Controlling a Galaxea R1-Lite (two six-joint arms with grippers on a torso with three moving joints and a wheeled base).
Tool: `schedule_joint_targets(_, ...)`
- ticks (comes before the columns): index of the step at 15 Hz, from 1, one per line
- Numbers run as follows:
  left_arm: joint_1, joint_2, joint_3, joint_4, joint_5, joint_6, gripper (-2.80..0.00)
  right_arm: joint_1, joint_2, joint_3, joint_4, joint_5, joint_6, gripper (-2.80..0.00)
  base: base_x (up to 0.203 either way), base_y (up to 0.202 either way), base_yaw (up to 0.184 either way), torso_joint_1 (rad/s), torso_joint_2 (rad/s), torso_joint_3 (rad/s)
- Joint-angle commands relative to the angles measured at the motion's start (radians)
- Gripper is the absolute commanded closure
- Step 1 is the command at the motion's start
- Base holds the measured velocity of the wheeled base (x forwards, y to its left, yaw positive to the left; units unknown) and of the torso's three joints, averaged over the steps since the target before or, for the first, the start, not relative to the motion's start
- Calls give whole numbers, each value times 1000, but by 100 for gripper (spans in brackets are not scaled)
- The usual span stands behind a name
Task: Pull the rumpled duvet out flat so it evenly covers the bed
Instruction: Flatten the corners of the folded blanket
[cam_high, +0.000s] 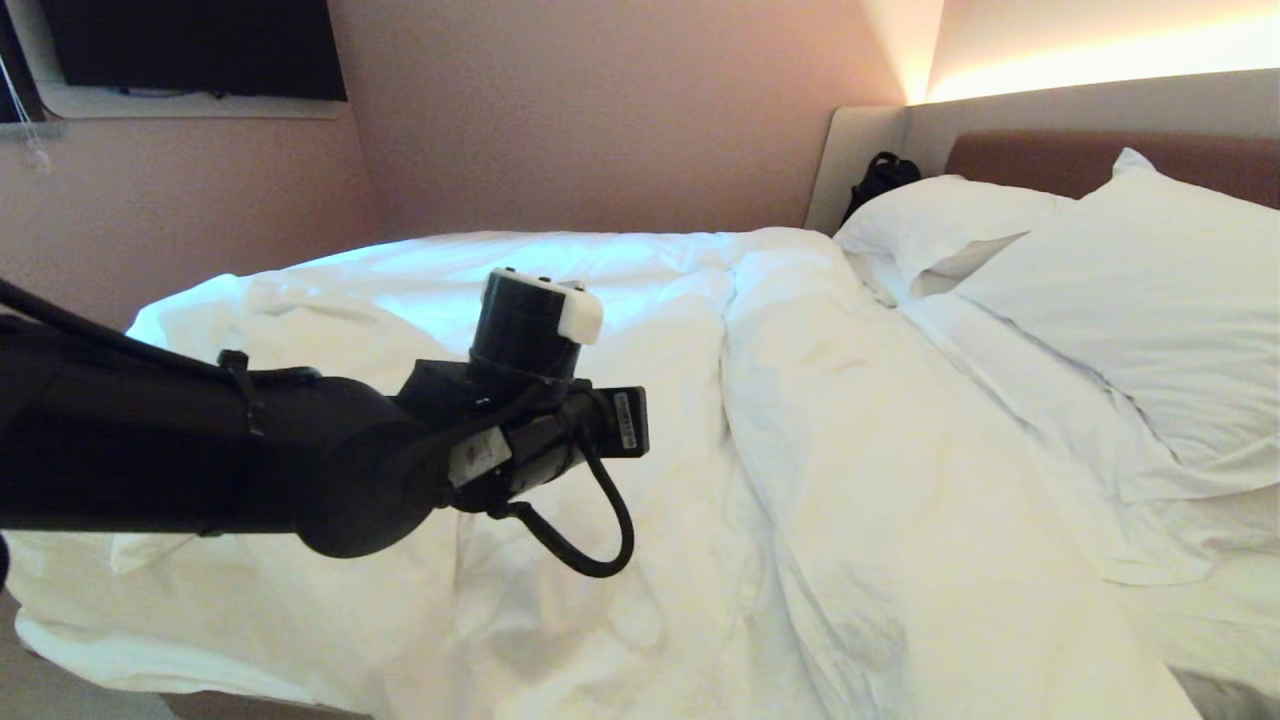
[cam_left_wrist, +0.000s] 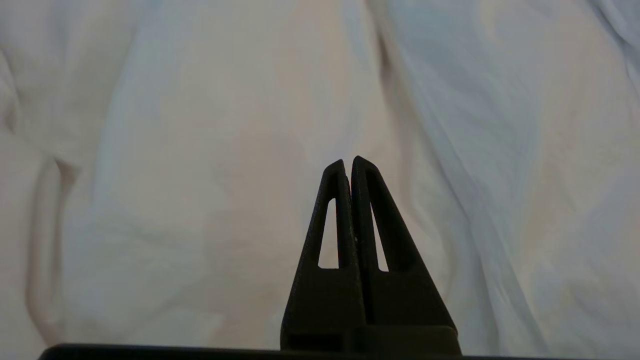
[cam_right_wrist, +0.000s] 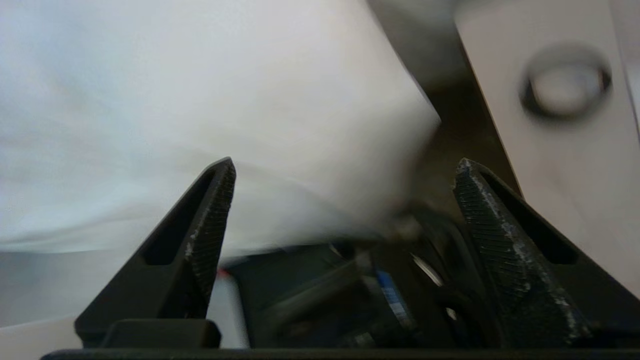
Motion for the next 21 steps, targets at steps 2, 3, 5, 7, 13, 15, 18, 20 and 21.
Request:
schedule_joint_targets(2,39,32,-14,1,-53,-21,0,11,38,-161,9,27,-43,-280,0,0,0,0,0,0)
schedule_joint_targets(3,41,32,-16,3,-53,-21,0,13,80,-205,13,31,-50,-280,0,0,0,0,0,0)
schedule_joint_targets(5,43,32,-16,3,-58,-21,0,15,167,-244,-4,33,-55,-280,0,0,0,0,0,0)
schedule_joint_targets(7,50,38,-21,1,-62,-21,0,15,284,-249,-99,32,-56,-280,0,0,0,0,0,0)
schedule_joint_targets(13,81,33,-21,-2,-101,-26,0,13,758,-357,-419,37,-64,-280,0,0,0,0,0,0)
schedule_joint_targets(15,83,9,-14,-2,-97,-25,0,-12,896,-432,-465,67,-64,-280,0,0,0,0,0,0)
schedule_joint_targets(18,93,-72,-4,-2,-91,-14,0,-120,1063,-537,-489,175,-56,-280,0,0,0,0,0,0)
schedule_joint_targets(20,120,-119,1,0,-93,2,0,-189,1144,-583,-494,253,-31,-280,0,0,0,0,0,0)
schedule_joint_targets(21,147,-146,3,1,-96,11,0,-214,1186,-595,-496,285,-25,-280,0,0,0,0,0,0)
